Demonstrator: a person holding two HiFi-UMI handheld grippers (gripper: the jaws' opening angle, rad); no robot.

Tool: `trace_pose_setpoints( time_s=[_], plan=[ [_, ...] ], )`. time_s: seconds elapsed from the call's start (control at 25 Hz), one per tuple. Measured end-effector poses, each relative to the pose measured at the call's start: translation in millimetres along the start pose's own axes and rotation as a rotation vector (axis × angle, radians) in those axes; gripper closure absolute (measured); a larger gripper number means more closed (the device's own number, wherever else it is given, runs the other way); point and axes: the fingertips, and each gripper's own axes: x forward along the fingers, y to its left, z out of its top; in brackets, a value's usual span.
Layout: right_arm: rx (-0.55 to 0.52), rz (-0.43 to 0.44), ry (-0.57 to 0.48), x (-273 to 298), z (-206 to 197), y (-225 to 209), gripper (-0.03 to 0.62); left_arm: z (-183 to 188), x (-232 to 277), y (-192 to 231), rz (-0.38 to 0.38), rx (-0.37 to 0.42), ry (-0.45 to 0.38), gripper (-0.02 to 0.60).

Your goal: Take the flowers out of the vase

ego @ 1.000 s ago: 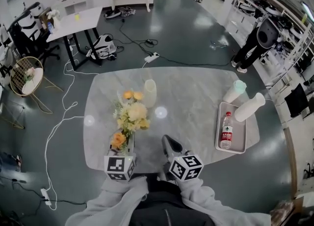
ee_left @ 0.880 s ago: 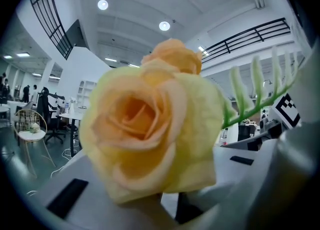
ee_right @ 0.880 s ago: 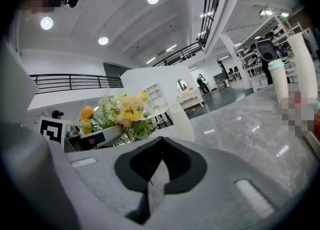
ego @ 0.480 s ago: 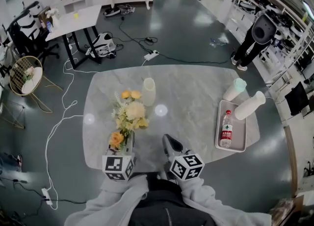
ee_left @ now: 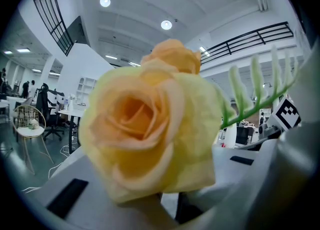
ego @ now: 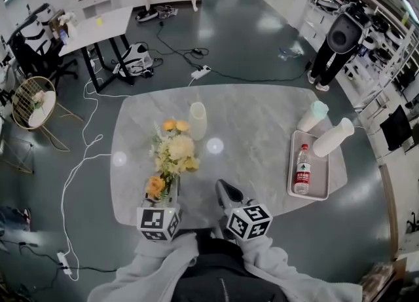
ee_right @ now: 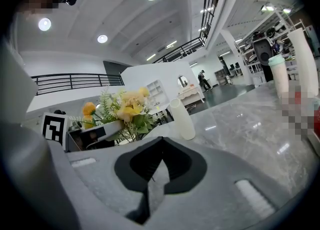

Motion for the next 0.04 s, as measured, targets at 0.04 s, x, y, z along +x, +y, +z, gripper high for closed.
trace_pose_setpoints(
  time_s=[0.04],
  plan=[
    [0.000, 0.000, 0.003, 0.3, -0.8, 0.5, 0.595, -0.1, 0.0, -0.3, -0.004, 0.001, 0.002, 0.540]
  ],
)
